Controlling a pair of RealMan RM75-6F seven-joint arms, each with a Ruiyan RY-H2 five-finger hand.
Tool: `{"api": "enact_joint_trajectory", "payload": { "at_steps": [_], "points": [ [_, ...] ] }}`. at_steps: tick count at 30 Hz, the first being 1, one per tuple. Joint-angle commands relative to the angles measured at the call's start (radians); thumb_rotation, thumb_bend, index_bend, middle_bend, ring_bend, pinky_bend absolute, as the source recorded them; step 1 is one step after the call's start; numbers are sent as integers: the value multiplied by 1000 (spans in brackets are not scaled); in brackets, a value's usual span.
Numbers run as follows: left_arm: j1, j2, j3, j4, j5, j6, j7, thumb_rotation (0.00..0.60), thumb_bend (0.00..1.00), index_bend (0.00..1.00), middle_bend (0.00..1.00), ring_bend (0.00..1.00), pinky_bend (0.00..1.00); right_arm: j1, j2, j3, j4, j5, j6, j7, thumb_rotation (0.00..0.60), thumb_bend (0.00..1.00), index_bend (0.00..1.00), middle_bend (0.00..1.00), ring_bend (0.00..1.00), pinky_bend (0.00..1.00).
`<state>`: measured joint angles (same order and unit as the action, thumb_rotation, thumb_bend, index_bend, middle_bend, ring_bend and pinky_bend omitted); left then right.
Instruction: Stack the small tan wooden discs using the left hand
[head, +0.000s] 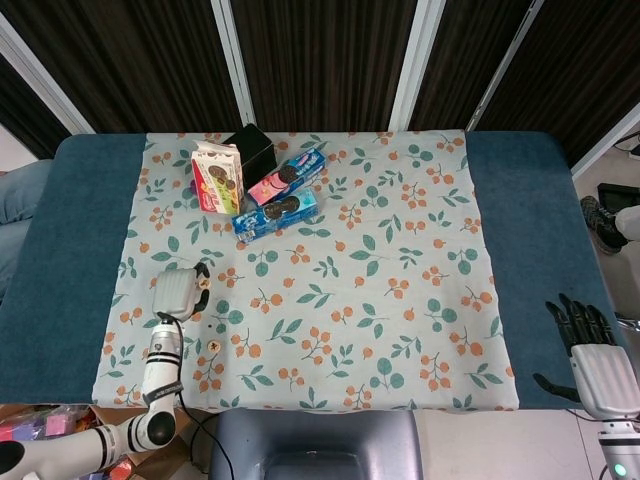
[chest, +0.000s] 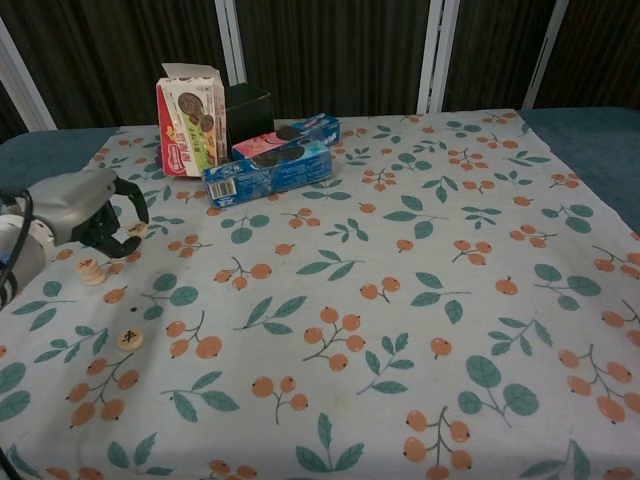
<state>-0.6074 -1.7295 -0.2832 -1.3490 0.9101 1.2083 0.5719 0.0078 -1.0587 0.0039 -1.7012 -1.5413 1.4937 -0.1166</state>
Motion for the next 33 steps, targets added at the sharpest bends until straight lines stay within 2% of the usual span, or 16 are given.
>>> {"api": "enact_joint_trajectory", "payload": {
  "at_steps": [1,5,9,15,21,33],
  "points": [
    [49,100,5,-123,48,56,-37,600,418,493,1000,1000,1000,-1,0,-1,-1,-1,0,-4,600,186,0,0,0,0],
    [84,166,23,-194,57,63,-67,600,418,493,1000,1000,1000,1,-3,-1,-2,1,-4,-13,600,186,0,0,0,0],
    [107,187,56,-203,69,55,-90,600,417,492,1000,1000,1000,3,-7,-2,-4,1,-8,-23,600,186,0,0,0,0],
    [113,155,81,-138,65,20,-125,600,417,487,1000,1000,1000,2,-10,-3,-4,1,-8,-24,600,186,0,0,0,0],
    [110,127,82,-80,57,3,-137,600,418,481,1000,1000,1000,3,-8,0,-1,4,-8,-18,600,186,0,0,0,0],
    [108,105,77,-33,46,-20,-147,600,417,475,1000,1000,1000,2,-8,-1,-2,3,-6,-18,600,186,0,0,0,0]
  ]
}}
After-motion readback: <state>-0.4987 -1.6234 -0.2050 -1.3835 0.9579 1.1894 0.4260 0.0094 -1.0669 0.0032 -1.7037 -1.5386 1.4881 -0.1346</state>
